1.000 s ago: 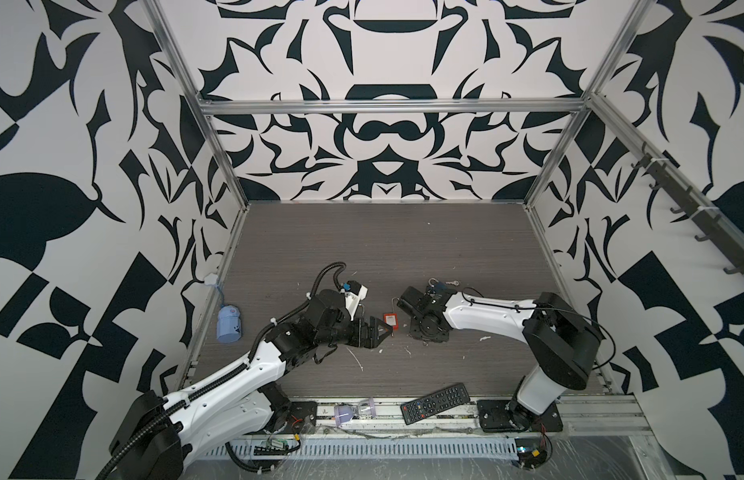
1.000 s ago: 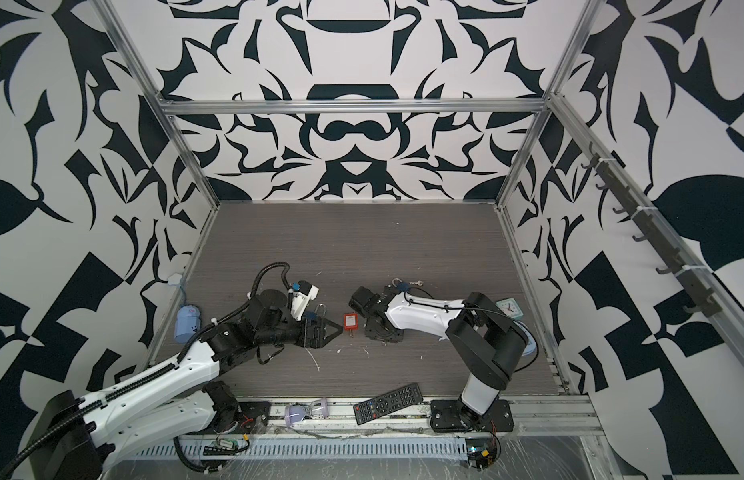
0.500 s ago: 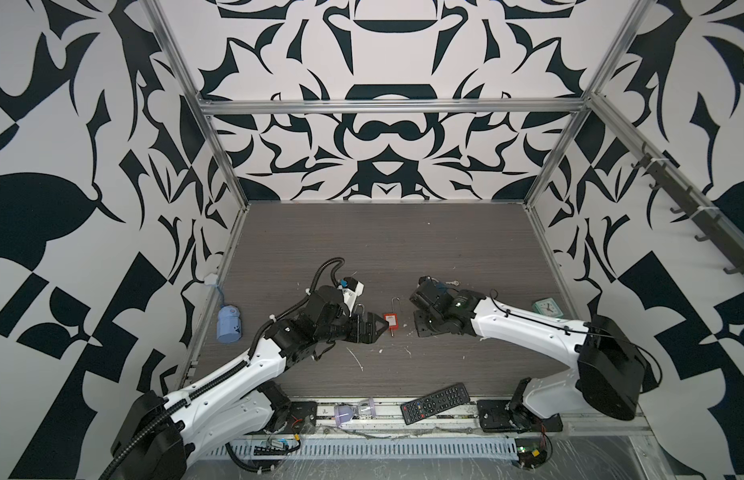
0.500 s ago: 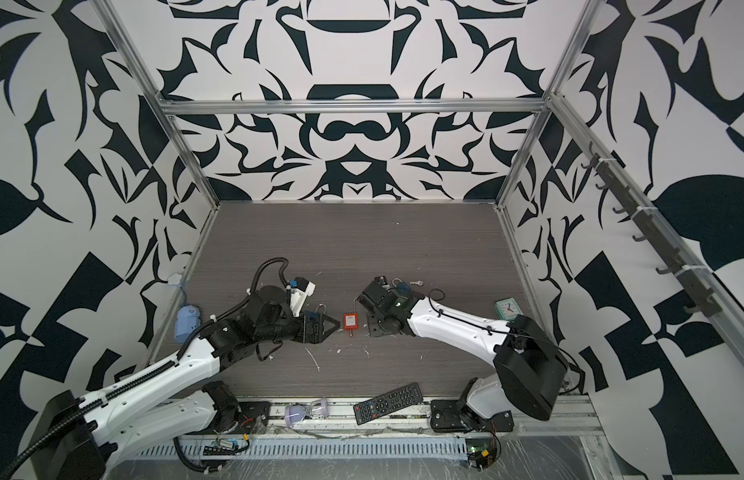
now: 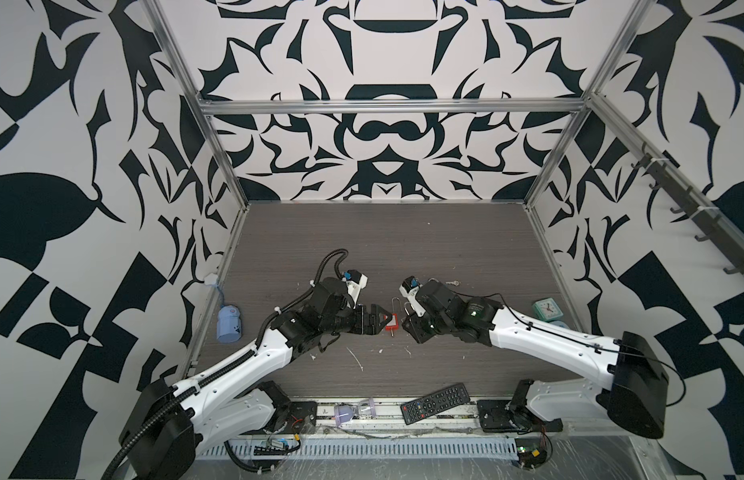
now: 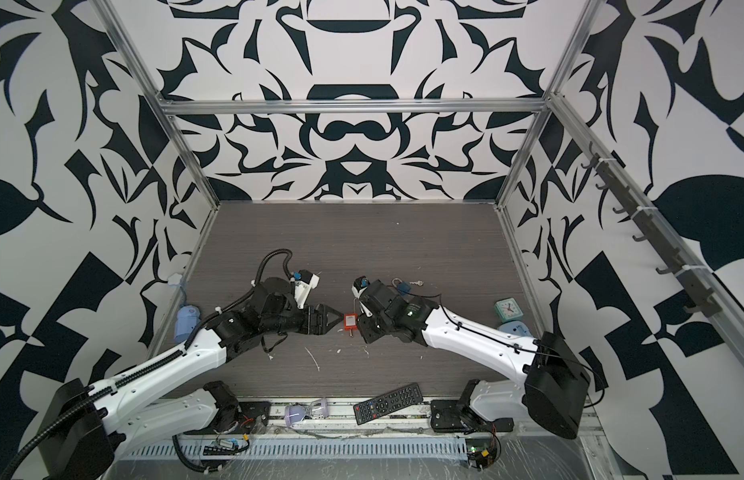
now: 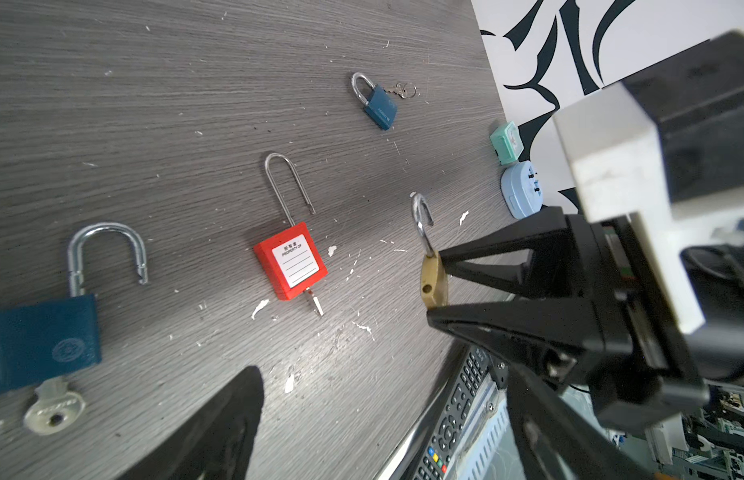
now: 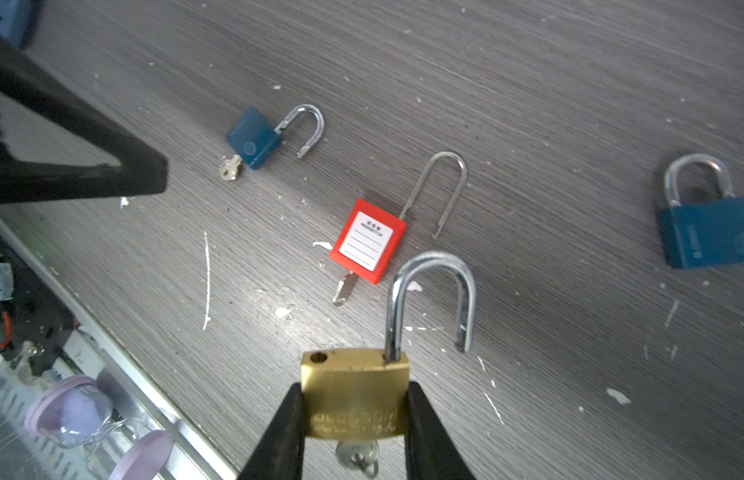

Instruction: Lock with the key

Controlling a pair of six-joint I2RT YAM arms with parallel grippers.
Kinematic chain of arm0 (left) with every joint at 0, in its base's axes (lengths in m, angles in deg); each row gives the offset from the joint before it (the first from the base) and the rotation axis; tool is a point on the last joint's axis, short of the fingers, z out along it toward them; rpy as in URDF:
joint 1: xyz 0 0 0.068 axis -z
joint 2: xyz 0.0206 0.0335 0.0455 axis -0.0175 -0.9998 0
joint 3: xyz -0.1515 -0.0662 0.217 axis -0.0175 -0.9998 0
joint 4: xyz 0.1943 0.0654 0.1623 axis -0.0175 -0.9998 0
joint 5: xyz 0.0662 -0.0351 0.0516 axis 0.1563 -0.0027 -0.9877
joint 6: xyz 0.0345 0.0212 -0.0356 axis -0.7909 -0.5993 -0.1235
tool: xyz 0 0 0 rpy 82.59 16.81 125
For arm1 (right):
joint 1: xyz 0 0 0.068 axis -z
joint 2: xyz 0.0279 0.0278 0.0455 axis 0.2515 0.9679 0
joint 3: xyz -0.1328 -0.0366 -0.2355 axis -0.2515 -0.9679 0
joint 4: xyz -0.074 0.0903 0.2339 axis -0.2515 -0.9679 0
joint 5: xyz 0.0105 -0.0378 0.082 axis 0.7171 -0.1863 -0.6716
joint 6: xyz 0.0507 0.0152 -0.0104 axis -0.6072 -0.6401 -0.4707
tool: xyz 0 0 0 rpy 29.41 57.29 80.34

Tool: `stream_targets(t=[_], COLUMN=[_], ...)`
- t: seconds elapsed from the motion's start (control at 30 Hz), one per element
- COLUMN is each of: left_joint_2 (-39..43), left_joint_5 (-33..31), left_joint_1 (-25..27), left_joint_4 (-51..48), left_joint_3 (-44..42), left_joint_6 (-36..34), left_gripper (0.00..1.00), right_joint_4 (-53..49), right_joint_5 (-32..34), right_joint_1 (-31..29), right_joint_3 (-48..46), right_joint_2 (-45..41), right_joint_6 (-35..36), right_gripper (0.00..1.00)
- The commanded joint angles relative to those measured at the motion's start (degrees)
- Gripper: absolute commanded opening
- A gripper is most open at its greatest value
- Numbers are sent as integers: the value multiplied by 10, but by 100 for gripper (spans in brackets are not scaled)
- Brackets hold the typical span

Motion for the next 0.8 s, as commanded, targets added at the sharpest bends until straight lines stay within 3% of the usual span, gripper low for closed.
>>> stream_targets(t=[0.0, 0.5, 0.77], left_joint_2=[-3, -22, -50], left_joint_5=[4, 39, 74], left_joint_1=[-1, -1, -1], left_joint_4=[6, 19, 64], left_joint_3=[14, 19, 11], left_joint_6=[7, 13, 38], left_gripper=[92, 86, 71], right_joint_4=[42, 61, 59], right_joint_5=[-15, 3, 14], right_joint_1=[-19, -66, -91], right_joint_3=[12, 30, 58], right_joint_2=[-3, -11, 7], right_joint_6=[18, 14, 21], right_gripper=[0, 0, 0])
